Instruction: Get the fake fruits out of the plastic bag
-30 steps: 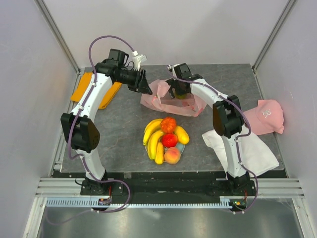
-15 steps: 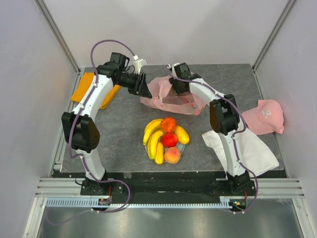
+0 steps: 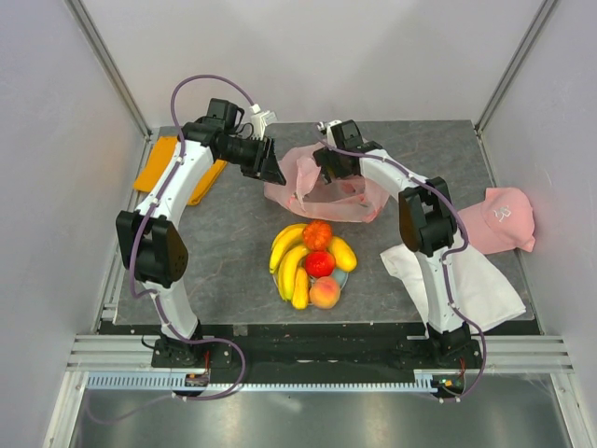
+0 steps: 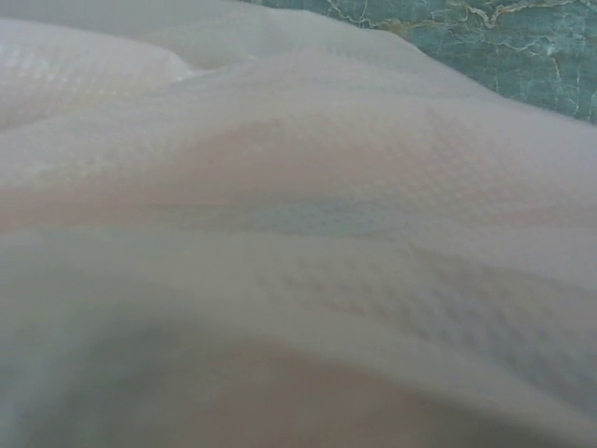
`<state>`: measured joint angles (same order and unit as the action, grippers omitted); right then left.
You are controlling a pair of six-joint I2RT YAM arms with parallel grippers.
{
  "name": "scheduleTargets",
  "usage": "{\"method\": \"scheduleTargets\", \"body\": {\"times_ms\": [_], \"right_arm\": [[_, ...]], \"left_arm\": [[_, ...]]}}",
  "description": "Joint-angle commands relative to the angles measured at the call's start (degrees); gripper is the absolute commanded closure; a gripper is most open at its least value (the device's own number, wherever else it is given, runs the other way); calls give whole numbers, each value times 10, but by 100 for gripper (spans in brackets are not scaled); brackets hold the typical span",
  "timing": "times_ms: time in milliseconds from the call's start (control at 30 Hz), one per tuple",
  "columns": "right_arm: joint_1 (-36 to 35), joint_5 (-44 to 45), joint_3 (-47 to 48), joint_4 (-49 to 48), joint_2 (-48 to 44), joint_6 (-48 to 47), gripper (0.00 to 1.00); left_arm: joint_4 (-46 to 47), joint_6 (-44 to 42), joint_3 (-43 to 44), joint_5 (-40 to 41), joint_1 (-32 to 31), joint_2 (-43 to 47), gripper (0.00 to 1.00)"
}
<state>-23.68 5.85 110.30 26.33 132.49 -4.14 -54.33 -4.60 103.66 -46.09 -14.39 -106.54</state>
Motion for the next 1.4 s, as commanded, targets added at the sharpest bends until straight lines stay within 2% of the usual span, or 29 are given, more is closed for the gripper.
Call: {"method": "scheduleTargets", "body": {"times_ms": [0, 133, 433, 533, 567, 633, 667, 700, 733, 833, 933, 1100, 1200, 1367], "right_arm": [[0, -12, 33, -20, -2, 35, 2], [0, -29, 61, -31, 21, 41, 2], [2, -14, 211, -37, 136, 56, 2], [5, -9, 228, -36, 146, 46, 14], [8, -9, 227, -36, 146, 48, 24], [11, -15, 225, -41, 146, 47, 34], [14, -16, 224, -41, 146, 47, 43], [16, -21, 222, -42, 142, 46, 47], [15, -22, 211, -42, 131, 27, 50], [16, -31, 161, -41, 89, 17, 66], [16, -43, 81, -32, 24, 14, 74], [18, -73, -82, -39, -135, 11, 77], [17, -92, -143, -47, -221, 5, 76], [18, -134, -168, 4, -313, -19, 75]], "left_arm": [[5, -25, -2, -1, -4, 22, 55], [3, -29, -10, -5, -5, 20, 55], [-4, -33, -10, 9, -12, 24, 56], [-7, -37, -19, 16, -13, 34, 56], [-6, -37, -25, 18, -13, 38, 55], [-7, -39, -31, 21, -13, 45, 56], [-7, -39, -36, 22, -13, 47, 56], [-7, -39, -37, 22, -14, 48, 56], [-7, -39, -38, 22, -14, 49, 56], [-3, -36, -37, 18, -14, 47, 56], [1, -33, -33, 14, -15, 45, 56], [4, -33, -24, 8, -15, 41, 56], [6, -30, -18, 4, -15, 39, 56], [12, -19, 1, 1, -15, 30, 56]]}}
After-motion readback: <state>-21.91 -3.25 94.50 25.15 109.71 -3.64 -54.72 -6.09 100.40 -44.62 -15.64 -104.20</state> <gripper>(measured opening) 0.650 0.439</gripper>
